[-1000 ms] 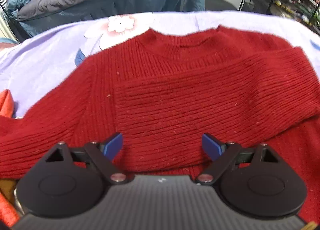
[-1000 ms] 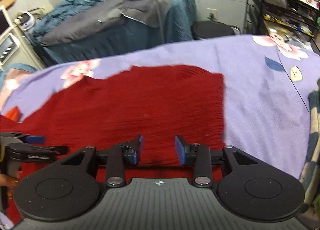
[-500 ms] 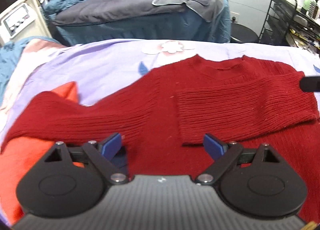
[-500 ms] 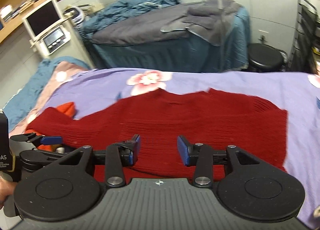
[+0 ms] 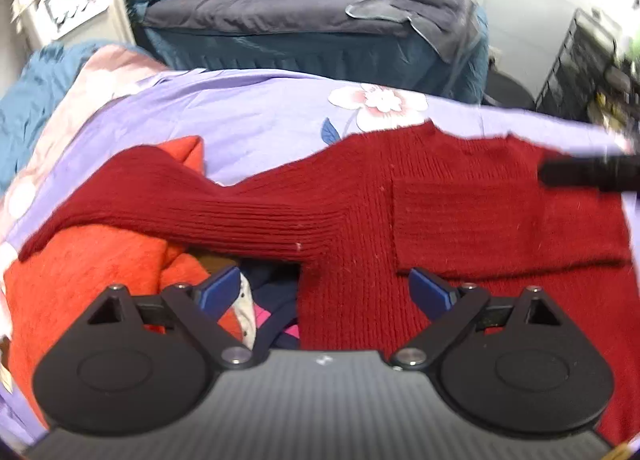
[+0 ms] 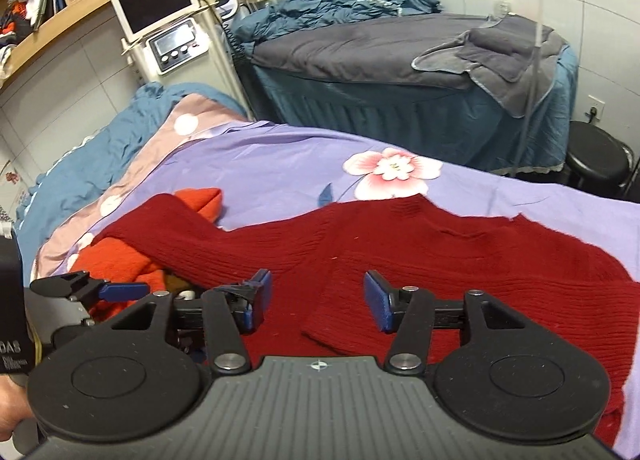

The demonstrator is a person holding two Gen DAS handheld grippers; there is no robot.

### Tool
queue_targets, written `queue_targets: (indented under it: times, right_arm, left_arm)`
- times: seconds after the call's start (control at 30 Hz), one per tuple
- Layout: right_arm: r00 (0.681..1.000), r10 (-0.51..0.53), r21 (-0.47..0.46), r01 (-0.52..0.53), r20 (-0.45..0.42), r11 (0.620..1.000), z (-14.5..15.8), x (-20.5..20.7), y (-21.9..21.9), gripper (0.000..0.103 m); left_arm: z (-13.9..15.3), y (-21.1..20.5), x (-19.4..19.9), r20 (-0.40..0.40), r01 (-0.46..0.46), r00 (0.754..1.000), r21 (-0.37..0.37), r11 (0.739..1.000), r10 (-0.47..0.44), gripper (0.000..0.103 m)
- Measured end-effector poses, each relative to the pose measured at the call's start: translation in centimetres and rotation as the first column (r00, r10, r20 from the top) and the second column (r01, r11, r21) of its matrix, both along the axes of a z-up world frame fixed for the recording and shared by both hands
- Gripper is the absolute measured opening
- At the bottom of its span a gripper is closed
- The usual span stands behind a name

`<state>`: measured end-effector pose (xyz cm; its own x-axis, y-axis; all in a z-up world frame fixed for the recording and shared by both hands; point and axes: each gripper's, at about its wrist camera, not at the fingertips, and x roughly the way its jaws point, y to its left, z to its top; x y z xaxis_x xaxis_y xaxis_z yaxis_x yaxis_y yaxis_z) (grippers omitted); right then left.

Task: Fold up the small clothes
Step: 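Grasp the other sleeve with the left gripper and fold it across the body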

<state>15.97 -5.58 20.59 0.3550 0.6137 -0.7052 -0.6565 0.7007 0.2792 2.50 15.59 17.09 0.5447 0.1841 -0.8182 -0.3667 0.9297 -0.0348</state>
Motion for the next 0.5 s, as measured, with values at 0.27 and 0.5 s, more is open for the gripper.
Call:
queue_targets:
  times: [0.27,0.5]
  right_arm:
    - [0.998,-0.045,-0.037,0.043,-0.053,0.998,-1.4,-1.0,-0.5,0.087]
    - [0.992,-0.100,-0.068,0.095,-0.074,0.993,-2.2,-1.2,-1.4,0.087]
  left_arm:
    - [2.4,11.2,-3.5,0.122,-0.299,0.935,-0.234,0.925,0.333,0.066]
    - [-0.5,23.9,-10.2,0.073,-0.604,0.704,-0.461,0.650,0.707,0.062]
